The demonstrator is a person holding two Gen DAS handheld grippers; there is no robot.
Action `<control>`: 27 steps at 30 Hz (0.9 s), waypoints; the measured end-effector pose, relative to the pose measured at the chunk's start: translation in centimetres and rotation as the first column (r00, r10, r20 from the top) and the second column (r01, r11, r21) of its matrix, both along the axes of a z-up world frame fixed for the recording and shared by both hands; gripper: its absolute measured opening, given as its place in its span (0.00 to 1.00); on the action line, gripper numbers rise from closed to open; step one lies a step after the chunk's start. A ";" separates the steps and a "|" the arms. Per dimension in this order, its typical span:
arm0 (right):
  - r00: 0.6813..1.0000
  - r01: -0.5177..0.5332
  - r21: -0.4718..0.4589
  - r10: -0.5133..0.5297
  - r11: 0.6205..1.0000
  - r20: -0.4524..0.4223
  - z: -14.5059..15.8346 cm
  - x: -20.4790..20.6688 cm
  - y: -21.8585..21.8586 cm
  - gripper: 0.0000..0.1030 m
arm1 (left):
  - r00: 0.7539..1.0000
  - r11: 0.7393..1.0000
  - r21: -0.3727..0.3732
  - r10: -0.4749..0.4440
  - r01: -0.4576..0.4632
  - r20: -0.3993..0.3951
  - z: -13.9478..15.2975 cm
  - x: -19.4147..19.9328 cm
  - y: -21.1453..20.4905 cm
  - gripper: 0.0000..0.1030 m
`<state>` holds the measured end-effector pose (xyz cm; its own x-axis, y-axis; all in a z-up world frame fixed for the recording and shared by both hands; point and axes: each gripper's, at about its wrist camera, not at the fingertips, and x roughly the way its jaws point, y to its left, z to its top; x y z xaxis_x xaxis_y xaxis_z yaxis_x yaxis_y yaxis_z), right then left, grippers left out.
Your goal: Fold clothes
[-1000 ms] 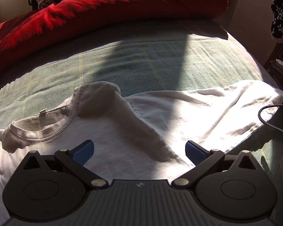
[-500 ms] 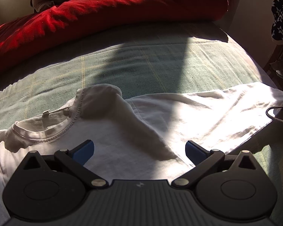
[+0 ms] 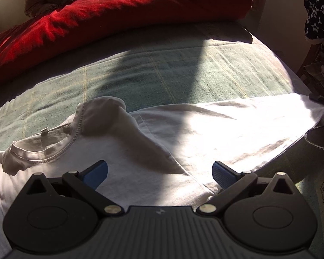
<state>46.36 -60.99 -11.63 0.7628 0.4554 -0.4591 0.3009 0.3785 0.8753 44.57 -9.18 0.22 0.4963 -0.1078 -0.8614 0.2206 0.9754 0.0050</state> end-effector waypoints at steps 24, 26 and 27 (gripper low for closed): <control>0.981 0.105 -0.339 -0.154 0.935 -0.120 3.9 -5.5 -2.6 0.45 | 0.999 0.999 -0.007 0.037 -0.038 -0.032 -0.1 -1.5 3.2 0.99; 0.991 0.037 -0.386 -0.083 0.922 -0.103 5.6 -5.8 -1.0 0.47 | 0.998 0.999 -0.013 0.034 -0.035 -0.045 -0.3 -1.7 3.3 0.99; 0.994 0.002 -0.414 -0.047 0.910 -0.099 6.5 -5.7 0.0 0.51 | 0.998 1.000 -0.015 0.026 -0.027 -0.051 -0.5 -1.8 3.3 0.99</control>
